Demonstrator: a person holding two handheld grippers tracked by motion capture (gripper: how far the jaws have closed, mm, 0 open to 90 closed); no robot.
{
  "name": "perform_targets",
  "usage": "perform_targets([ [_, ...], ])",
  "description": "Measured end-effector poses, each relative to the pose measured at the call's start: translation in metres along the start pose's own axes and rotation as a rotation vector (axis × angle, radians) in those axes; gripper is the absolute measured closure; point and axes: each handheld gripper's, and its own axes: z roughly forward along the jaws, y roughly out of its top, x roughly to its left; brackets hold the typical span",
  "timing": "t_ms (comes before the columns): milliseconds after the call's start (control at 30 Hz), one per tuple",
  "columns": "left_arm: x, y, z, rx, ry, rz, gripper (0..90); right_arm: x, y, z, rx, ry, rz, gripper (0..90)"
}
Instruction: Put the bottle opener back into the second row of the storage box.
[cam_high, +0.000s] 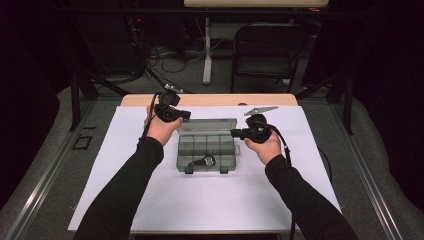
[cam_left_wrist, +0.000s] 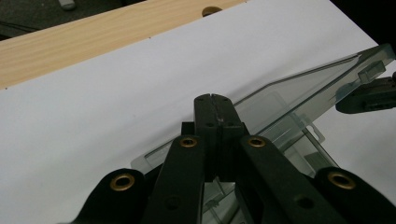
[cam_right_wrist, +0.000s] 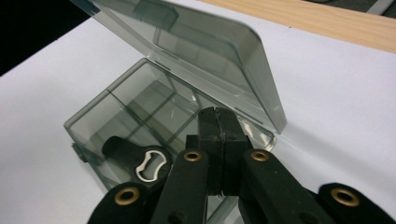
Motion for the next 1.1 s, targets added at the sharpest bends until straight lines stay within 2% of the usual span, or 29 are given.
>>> perform_targets([
  [133,-0.004,-0.006,0.000,0.001,-0.017,0.016,90.0,0.002,-0.002,-0.003,0.002,0.013,0.008,90.0],
  [367,-0.009,-0.012,-0.001,0.010,-0.020,0.024,90.0,0.002,-0.006,-0.009,0.002,0.028,0.020,90.0],
  [833,-0.012,-0.032,-0.005,-0.001,-0.057,0.018,90.0,0.009,-0.013,-0.015,0.005,0.045,0.024,90.0],
  [1100,-0.013,-0.041,-0.008,-0.007,-0.067,0.014,90.0,0.013,-0.018,-0.016,0.013,0.039,0.020,90.0],
])
